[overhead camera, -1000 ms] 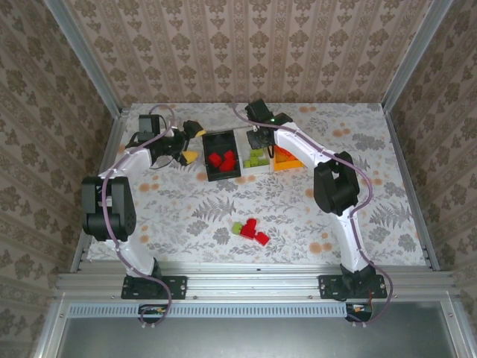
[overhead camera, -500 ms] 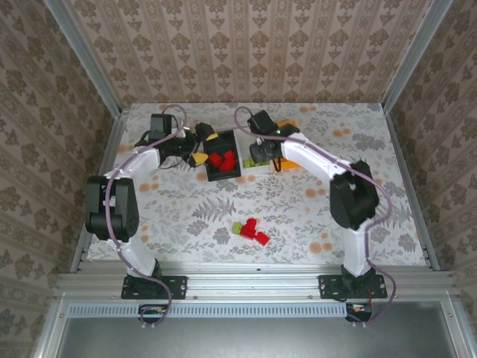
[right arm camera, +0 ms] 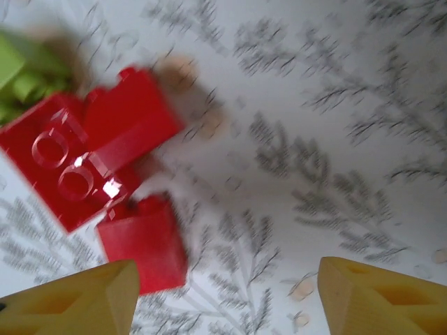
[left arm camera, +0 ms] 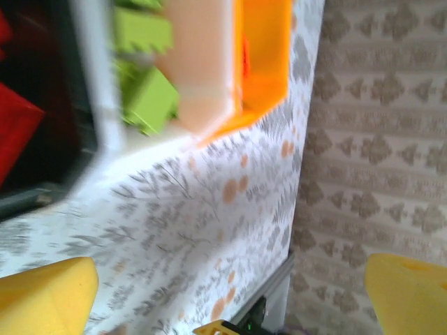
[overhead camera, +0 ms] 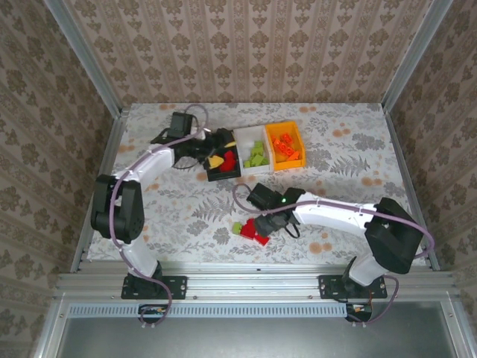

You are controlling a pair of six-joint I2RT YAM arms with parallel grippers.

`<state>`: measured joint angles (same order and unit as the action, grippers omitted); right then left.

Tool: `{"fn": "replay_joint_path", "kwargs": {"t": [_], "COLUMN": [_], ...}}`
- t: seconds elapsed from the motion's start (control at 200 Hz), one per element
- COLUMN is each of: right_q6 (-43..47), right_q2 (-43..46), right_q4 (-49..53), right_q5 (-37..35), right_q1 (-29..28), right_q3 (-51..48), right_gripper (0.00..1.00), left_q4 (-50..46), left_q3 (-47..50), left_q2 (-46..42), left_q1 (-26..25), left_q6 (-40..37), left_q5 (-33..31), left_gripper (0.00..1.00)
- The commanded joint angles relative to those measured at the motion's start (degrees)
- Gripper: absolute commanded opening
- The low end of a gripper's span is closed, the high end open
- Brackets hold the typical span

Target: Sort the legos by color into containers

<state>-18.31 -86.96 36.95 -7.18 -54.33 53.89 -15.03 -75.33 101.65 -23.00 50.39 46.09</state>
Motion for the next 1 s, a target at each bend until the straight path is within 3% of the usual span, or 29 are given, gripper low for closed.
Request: {"fn": "replay_joint_path", "kwargs": {"t": [0.0, 0.085, 0.33, 0.49, 0.59, 0.7, 0.995], "right_q6": [-2.0, -1.4, 0.2, 0.5, 0.5, 0.4, 1.7], "right_q2": [1.7, 0.3, -5.5, -8.0, -8.5, -7.5, 3.1], "right_q4": [-2.3, -3.8, -5.9, -6.0, -7.4, -6.6, 3.9], "right_q5": [4.6, 5.3, 4.2, 2.6, 0.6, -1.5, -8.2], "right_q1": [-2.0, -3.1, -3.3, -3.2, -3.3, -3.3, -3.1], "right_q3": [-2.0, -2.7, -2.0, -2.1, -2.3, -2.7, 1.8], "right_gripper": [0.72, 0.73, 0.72, 0.65, 0.54, 0.42, 0.36], "left_q4": [-2.3, -3.3, -3.9, -3.6, -2.7, -2.7, -1.6], "left_q3": [-2.3, -2.8, -2.9, -2.9, -2.6, -2.6, -2.4], "left_q2": [3.1, 4.2, 4.4, 3.7, 2.9, 2.2, 0.0], "left_q1": [-2.7, -5.2, -4.4, -3.4, -1.7, -0.4, 5.5], "left_q6": [-2.8, -3.7, -3.9, -3.6, -3.1, -2.8, -2.0], "left_q5": [3.8, 3.8, 3.3, 3.5, 3.9, 4.1, 4.5], "left_gripper": [1.00, 1.00, 1.00, 1.00, 1.00, 1.00, 1.00]}}
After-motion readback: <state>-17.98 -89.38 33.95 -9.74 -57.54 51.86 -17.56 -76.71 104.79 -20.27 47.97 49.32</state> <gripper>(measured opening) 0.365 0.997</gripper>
